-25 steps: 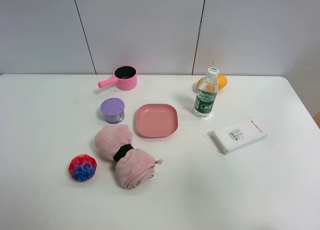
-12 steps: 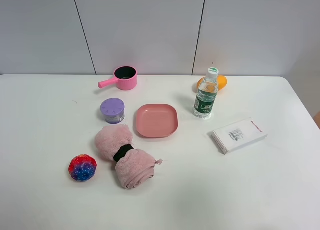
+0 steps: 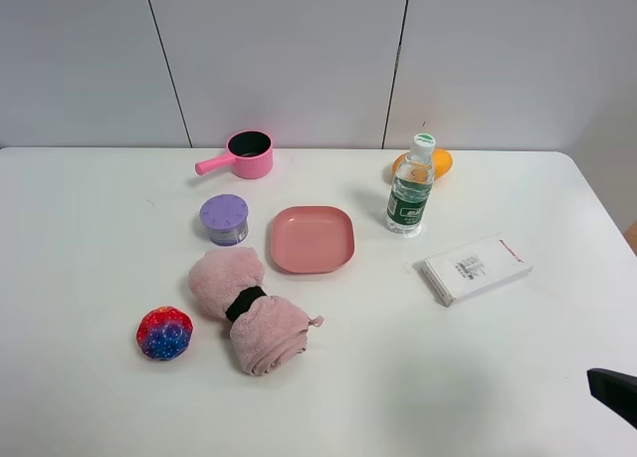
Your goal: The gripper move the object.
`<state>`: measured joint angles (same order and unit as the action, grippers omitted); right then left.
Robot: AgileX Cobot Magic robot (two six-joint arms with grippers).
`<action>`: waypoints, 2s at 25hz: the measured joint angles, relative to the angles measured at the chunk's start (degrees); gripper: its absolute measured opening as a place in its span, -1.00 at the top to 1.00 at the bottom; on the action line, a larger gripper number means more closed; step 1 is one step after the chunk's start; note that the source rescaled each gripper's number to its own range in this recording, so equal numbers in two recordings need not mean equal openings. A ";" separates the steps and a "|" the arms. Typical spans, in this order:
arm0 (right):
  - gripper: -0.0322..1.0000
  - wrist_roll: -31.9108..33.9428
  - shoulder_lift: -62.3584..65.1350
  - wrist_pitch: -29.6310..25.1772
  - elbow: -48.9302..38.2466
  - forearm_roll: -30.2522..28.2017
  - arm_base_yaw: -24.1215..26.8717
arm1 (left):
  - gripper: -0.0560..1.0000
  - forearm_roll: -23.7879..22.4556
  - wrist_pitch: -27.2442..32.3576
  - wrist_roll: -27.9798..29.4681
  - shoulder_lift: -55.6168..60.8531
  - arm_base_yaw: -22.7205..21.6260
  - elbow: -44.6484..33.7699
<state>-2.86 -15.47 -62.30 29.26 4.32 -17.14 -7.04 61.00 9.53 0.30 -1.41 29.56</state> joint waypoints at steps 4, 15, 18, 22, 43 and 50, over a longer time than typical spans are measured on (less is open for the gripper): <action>0.01 0.11 0.00 1.34 -0.06 -0.07 0.00 | -1.00 0.00 0.00 -0.07 0.00 0.00 0.00; 0.01 2.29 0.00 1.63 -0.75 3.15 0.00 | -1.00 0.00 0.00 0.00 0.00 0.00 0.00; 0.01 2.30 0.00 1.59 -0.75 3.18 0.00 | -1.00 0.00 0.00 0.00 0.00 0.00 0.00; 0.01 2.12 0.00 1.59 -0.75 0.75 0.00 | -1.00 0.00 0.00 0.00 0.00 0.00 0.00; 0.01 2.86 14.97 1.53 -0.75 -0.49 11.99 | -1.00 0.00 0.00 -0.01 0.00 0.00 0.00; 0.01 2.86 15.65 1.53 -0.75 -0.49 21.32 | -1.00 -0.30 0.00 -0.01 0.00 0.00 0.00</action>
<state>0.00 0.17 -60.77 28.51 3.83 4.17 -7.34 61.00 9.51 0.30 -1.41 29.56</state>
